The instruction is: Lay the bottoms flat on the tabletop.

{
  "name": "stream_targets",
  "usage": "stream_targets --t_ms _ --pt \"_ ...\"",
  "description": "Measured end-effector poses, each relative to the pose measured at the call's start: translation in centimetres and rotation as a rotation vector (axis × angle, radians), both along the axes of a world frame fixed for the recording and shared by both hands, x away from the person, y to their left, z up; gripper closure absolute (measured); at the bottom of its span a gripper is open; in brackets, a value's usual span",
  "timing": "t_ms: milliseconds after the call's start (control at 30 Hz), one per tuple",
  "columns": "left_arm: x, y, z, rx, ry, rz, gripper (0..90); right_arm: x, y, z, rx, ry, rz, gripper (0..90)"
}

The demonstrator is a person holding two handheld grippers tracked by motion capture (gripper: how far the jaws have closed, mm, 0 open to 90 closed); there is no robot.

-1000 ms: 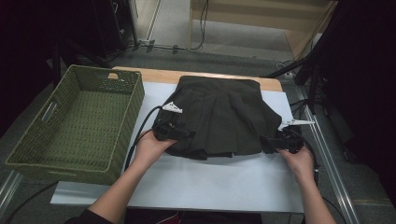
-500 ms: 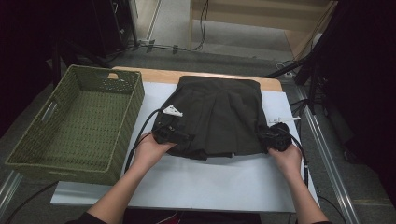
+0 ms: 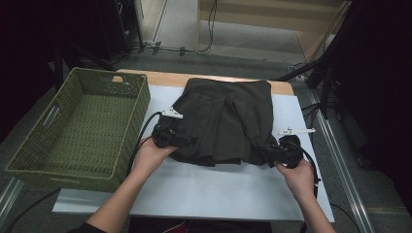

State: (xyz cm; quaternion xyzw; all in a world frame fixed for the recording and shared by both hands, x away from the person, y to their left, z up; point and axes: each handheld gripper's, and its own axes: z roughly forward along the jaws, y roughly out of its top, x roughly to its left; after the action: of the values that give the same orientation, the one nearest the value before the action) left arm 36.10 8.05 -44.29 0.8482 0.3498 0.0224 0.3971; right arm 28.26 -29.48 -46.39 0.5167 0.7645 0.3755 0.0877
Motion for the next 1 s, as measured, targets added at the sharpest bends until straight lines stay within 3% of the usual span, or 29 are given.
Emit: stream_targets --t_ms 100,200,333,500,600,800,900,1000 --pt "0.1 0.0 0.0 -0.005 0.0 -0.001 37.6 -0.3 1.1 0.4 0.007 -0.03 0.014 83.0" --pt "0.2 0.0 0.0 -0.012 -0.002 0.007 37.6 0.5 2.7 0.4 0.009 -0.068 0.012 82.9" --pt "0.3 0.0 0.2 -0.016 -0.007 0.01 37.6 1.9 5.3 -0.3 -0.025 -0.088 0.009 82.9" --pt "0.5 0.0 0.2 -0.02 -0.005 0.012 37.6 2.5 7.8 -0.6 -0.012 -0.102 0.017 82.9" --pt "0.6 0.2 0.3 -0.024 -0.007 0.017 37.7 2.4 9.9 -0.7 -0.006 -0.116 0.067 83.0" --pt "0.7 0.7 0.7 -0.055 -0.012 0.039 37.7 1.3 13.8 -1.3 -0.044 -0.109 0.196 83.0" --pt "0.8 0.6 0.8 -0.06 -0.012 0.039 37.7 0.7 14.5 -1.3 0.001 -0.097 0.25 83.3" --pt "0.8 0.5 0.8 -0.056 -0.013 0.038 37.7 0.0 15.6 -1.1 0.005 -0.11 0.306 83.3"
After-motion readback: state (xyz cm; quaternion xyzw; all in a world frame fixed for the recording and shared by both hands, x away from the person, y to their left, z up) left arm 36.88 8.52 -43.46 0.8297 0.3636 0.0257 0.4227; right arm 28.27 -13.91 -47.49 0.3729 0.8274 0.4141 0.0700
